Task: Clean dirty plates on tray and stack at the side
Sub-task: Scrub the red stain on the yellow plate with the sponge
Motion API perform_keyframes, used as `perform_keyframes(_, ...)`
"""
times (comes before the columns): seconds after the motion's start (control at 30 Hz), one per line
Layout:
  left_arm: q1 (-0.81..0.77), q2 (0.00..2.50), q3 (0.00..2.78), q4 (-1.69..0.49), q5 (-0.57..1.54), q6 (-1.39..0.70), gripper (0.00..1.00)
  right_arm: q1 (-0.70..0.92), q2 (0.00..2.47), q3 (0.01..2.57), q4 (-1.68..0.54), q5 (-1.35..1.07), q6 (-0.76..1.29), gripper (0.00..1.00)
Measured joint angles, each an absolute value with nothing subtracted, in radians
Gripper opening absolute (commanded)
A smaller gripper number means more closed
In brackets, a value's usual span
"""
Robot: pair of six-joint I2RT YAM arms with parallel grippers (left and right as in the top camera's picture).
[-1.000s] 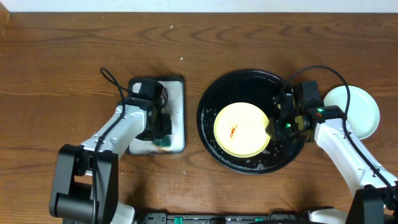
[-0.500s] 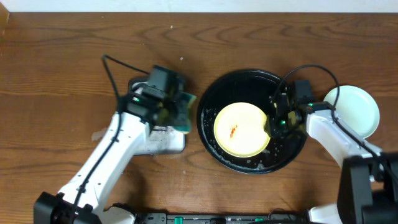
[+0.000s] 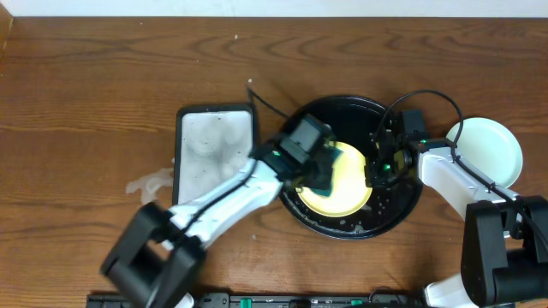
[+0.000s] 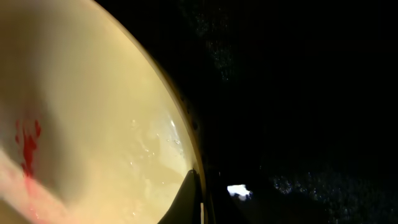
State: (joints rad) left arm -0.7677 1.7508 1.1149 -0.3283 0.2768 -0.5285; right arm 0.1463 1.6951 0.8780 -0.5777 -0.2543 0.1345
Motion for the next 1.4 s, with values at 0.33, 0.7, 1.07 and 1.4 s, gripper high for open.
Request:
perform_keyframes(0.33,-0.81,1.924,1.14,-0.271,0.262,-0.609,0.07,0.146,1.695,0.878,-0.579,-0.258,0.141,0.01)
perform_keyframes(0.7,-0.788,1.917,1.206,-0.562,-0.055,-0.603,0.08,0.152,1.695,0.878,-0.603,-0.29,0.144,0.01)
perform_keyframes(1.07,-0.731,1.925,1.161,-0.317,0.181,-0.61,0.07,0.16,1.698,0.881,-0.614,-0.28,0.153,0.01)
perform_keyframes(1.4,-0.785,1.974,1.158,-0.153,0.368,-0.7,0.08,0.159,1.698,0.883,-0.612,-0.268,0.152,0.01)
